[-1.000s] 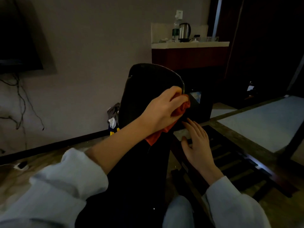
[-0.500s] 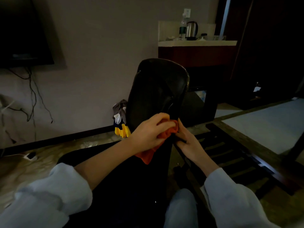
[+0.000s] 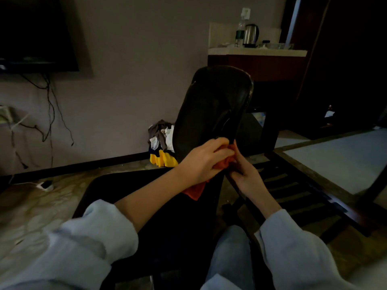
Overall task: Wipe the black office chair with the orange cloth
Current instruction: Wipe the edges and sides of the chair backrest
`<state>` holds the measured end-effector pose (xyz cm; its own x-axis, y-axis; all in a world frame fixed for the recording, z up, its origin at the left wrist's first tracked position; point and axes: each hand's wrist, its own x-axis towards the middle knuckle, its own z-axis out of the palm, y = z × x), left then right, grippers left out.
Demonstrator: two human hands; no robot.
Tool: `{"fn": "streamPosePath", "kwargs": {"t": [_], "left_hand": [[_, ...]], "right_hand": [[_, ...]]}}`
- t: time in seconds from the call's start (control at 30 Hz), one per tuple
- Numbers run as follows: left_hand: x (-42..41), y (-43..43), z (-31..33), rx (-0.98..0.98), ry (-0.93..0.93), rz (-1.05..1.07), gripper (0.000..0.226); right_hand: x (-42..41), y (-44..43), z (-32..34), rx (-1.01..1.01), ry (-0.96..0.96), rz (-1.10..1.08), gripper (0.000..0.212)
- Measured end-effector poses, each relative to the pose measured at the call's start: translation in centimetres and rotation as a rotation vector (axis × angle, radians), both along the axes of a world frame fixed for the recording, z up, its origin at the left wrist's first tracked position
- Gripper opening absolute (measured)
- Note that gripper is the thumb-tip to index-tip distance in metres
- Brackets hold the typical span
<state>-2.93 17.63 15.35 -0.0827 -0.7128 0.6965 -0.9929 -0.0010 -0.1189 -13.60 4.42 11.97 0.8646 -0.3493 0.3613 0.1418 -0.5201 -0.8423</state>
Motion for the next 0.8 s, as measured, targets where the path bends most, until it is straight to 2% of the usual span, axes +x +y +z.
{"fn": "streamPosePath", "kwargs": {"t": [0.2, 0.4, 0.6, 0.8], "left_hand": [[0.2, 1.1, -5.8, 0.093, 0.031, 0.011, 0.035], [0.4, 0.7, -5.0, -0.084, 0.085, -0.006, 0.036], [0.0, 0.6, -9.7, -0.083, 0.095, -0.015, 0.034], [-0.1, 1.8, -13.4, 0.037, 0.098, 0.004, 0.035]], "right_hand": [[-1.2, 0.3, -1.8, -0.082, 0.036, 0.053, 0.081], [-1.1, -0.6, -4.5, -0.168, 0.048, 0.076, 0.081], [-1.5, 0.5, -6.2, -0.216, 0.103, 0.033, 0.095], [-2.3, 1.5, -8.2, -0.078, 0.104, 0.106, 0.087]]}}
